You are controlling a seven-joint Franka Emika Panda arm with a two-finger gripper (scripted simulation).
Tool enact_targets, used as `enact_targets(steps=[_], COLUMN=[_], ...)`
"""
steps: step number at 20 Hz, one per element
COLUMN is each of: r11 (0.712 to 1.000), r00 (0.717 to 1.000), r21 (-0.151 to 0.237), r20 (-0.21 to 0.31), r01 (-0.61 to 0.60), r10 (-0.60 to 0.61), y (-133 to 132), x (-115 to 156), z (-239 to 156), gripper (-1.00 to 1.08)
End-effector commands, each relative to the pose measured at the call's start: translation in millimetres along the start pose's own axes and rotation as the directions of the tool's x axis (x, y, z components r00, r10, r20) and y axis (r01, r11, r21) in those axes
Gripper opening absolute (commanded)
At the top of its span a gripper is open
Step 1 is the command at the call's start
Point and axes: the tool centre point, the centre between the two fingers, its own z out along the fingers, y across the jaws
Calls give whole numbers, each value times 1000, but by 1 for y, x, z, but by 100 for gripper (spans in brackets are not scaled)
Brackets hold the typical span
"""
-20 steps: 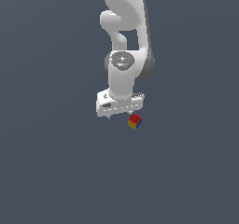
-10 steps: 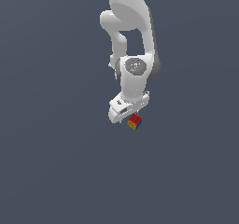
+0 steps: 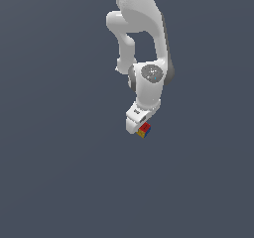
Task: Pick up the object and move it to a goal position.
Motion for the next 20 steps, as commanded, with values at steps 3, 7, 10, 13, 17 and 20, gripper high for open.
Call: enact_targets(steps=[3, 7, 10, 13, 17, 20], r11=[999, 999, 999, 999, 999, 998], r00=[999, 999, 999, 999, 998, 998], r21=[2, 2, 2, 2, 2, 2], r20=[-3, -3, -3, -3, -3, -3], r01=[48, 51, 51, 52, 55, 56], r10=[-48, -51, -51, -52, -55, -56], y=[-6, -6, -6, -7, -8, -8], x=[3, 3, 3, 3, 3, 3], z=[3, 3, 6, 15, 35, 47], gripper=[100, 100, 100, 100, 100, 100])
